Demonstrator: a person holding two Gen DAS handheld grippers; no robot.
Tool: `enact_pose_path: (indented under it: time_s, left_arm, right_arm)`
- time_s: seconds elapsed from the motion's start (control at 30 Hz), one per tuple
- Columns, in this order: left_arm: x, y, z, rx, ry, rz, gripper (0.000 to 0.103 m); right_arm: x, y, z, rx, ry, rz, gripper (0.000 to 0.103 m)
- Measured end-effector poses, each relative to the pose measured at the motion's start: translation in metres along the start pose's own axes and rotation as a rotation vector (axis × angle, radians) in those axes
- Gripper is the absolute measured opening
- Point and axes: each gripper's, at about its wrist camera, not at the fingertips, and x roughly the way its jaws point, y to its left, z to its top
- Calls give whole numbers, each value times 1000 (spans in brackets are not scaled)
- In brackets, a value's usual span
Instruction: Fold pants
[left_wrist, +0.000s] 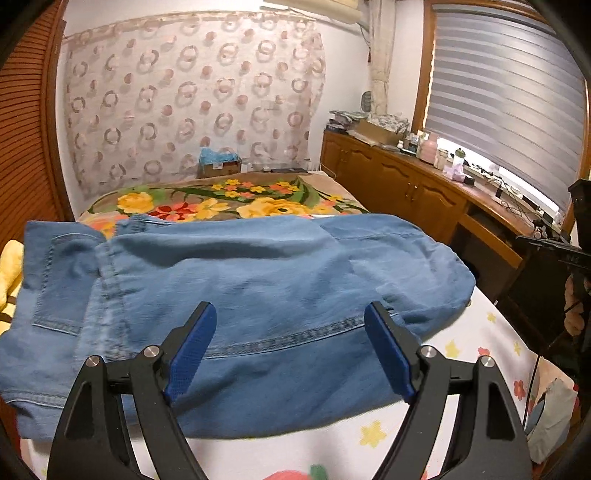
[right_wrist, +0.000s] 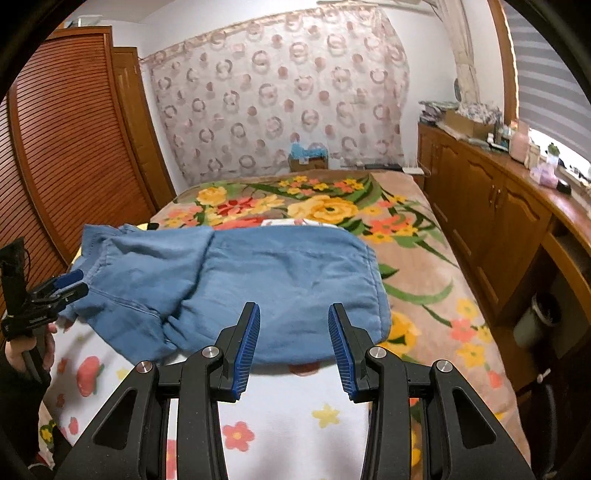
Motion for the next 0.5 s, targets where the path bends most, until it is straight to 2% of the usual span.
enact_pose_path:
  time_s: [0.5]
  left_arm:
    - [53,-23,-4,55,67,-23,83]
  right_arm:
    - [38,-13,3,51,76,-20,40]
